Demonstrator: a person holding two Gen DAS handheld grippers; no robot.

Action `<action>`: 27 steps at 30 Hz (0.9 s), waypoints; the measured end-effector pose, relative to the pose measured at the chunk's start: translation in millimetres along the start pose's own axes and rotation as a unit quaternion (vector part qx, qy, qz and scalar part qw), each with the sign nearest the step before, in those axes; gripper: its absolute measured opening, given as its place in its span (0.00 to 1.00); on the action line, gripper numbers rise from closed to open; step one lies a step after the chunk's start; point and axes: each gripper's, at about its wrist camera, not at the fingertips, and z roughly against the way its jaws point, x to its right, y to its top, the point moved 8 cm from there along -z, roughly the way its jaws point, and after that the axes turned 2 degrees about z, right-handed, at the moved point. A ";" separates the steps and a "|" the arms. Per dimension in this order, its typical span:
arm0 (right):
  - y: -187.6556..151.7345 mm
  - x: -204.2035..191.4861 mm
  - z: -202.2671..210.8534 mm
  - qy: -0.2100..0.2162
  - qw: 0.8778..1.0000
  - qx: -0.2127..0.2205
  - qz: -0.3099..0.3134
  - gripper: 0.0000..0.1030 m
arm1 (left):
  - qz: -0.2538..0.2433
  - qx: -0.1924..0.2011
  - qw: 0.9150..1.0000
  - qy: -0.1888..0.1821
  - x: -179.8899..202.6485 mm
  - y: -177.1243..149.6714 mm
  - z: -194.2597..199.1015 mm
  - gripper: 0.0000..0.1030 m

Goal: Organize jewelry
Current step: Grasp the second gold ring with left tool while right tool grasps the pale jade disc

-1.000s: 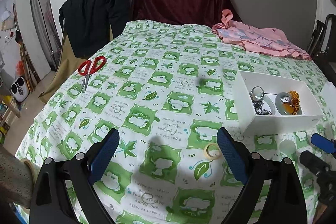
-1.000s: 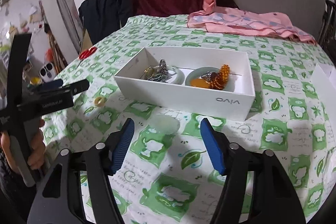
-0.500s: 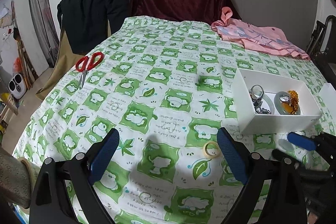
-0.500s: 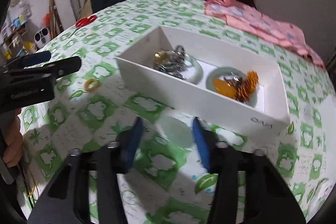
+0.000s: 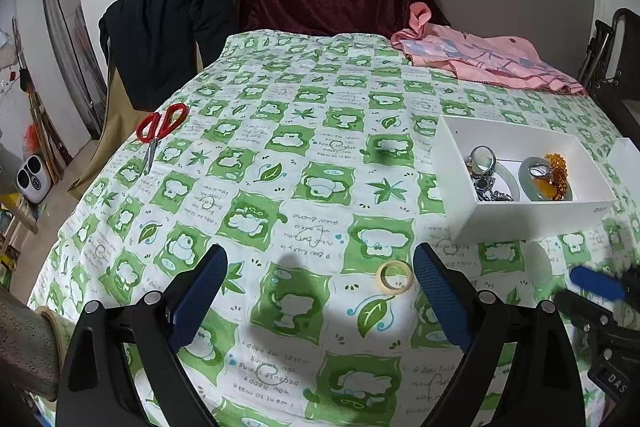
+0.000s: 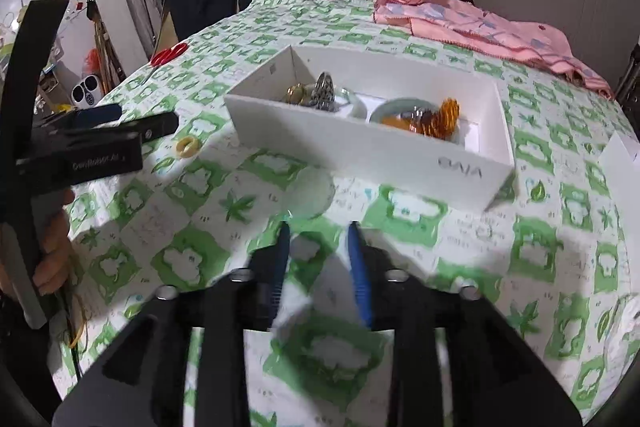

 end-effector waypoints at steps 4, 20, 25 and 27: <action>10.6 -4.0 -16.5 0.008 1.000 -0.013 -0.003 0.36 | 0.000 0.000 1.000 0.000 0.0 0.6 -0.5 0.90; -26.0 31.2 14.5 0.014 0.996 0.003 -0.083 0.26 | -0.068 0.001 0.994 -0.081 42.7 -11.8 9.7 0.87; -25.6 29.0 15.0 0.017 0.997 0.003 -0.080 0.26 | -0.115 0.002 0.991 -0.076 61.6 -21.3 9.1 0.75; -25.4 28.5 14.9 0.017 0.997 0.003 -0.078 0.26 | -0.107 -0.005 0.991 -0.083 59.5 -21.6 6.3 0.70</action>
